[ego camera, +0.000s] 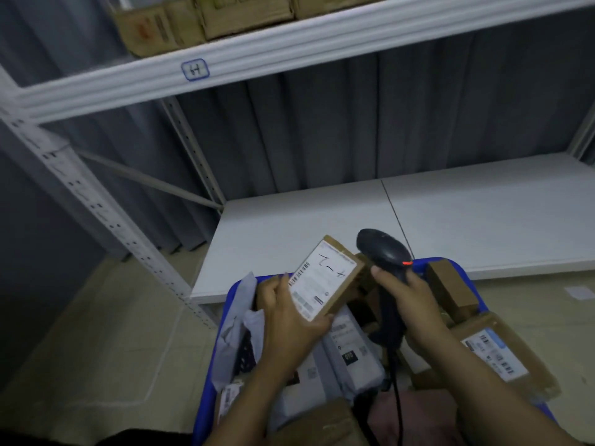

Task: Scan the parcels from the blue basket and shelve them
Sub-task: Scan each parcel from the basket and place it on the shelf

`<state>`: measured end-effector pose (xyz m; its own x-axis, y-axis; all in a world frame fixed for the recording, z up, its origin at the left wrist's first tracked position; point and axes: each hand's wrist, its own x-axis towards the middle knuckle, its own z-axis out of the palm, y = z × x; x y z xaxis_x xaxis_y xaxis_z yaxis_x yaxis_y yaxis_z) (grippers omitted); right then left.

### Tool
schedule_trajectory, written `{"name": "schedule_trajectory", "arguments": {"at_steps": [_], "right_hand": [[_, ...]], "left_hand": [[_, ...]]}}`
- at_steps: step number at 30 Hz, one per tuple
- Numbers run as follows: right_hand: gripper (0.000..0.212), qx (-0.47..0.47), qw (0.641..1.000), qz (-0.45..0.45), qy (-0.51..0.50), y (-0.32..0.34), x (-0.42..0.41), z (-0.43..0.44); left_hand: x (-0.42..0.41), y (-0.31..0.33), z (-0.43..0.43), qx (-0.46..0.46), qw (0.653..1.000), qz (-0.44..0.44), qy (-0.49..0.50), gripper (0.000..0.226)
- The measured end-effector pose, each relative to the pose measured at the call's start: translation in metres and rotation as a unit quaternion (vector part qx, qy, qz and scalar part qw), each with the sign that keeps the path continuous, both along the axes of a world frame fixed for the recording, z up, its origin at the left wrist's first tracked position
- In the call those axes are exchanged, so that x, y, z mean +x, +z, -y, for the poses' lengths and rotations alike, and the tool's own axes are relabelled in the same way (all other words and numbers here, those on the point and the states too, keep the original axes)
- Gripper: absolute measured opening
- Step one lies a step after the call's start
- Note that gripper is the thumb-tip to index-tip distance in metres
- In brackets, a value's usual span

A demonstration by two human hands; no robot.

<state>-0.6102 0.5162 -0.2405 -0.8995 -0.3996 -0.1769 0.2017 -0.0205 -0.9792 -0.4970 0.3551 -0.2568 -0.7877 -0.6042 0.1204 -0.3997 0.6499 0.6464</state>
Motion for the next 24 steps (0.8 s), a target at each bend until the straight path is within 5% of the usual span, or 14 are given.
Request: {"name": "schedule_trajectory", "arguments": {"at_steps": [4,8,12,15,21,24], "right_hand": [[0.064,-0.182,0.979,0.087,0.044,0.01,0.019,-0.016],[0.096,-0.253,0.955,0.141,0.057,0.016,0.037,-0.029],[0.09,-0.3,0.933,0.196,0.037,0.015,0.053,-0.036],[0.058,-0.301,0.934,0.192,0.016,0.02,0.063,-0.037],[0.033,-0.204,0.969,0.134,-0.035,0.031,0.078,-0.035],[0.022,-0.134,0.987,0.083,-0.036,0.037,0.087,-0.033]], "left_hand": [[0.035,0.013,-0.026,0.117,0.991,-0.064,-0.022,0.112],[0.052,0.019,-0.033,0.309,0.938,-0.158,-0.011,0.114],[0.061,0.022,-0.044,0.353,0.916,-0.187,-0.033,0.082],[0.063,0.018,-0.051,0.4,0.902,-0.163,-0.02,0.087],[0.077,0.018,-0.047,0.527,0.827,-0.195,-0.002,0.055],[0.089,0.021,-0.036,0.516,0.835,-0.19,0.021,0.057]]}}
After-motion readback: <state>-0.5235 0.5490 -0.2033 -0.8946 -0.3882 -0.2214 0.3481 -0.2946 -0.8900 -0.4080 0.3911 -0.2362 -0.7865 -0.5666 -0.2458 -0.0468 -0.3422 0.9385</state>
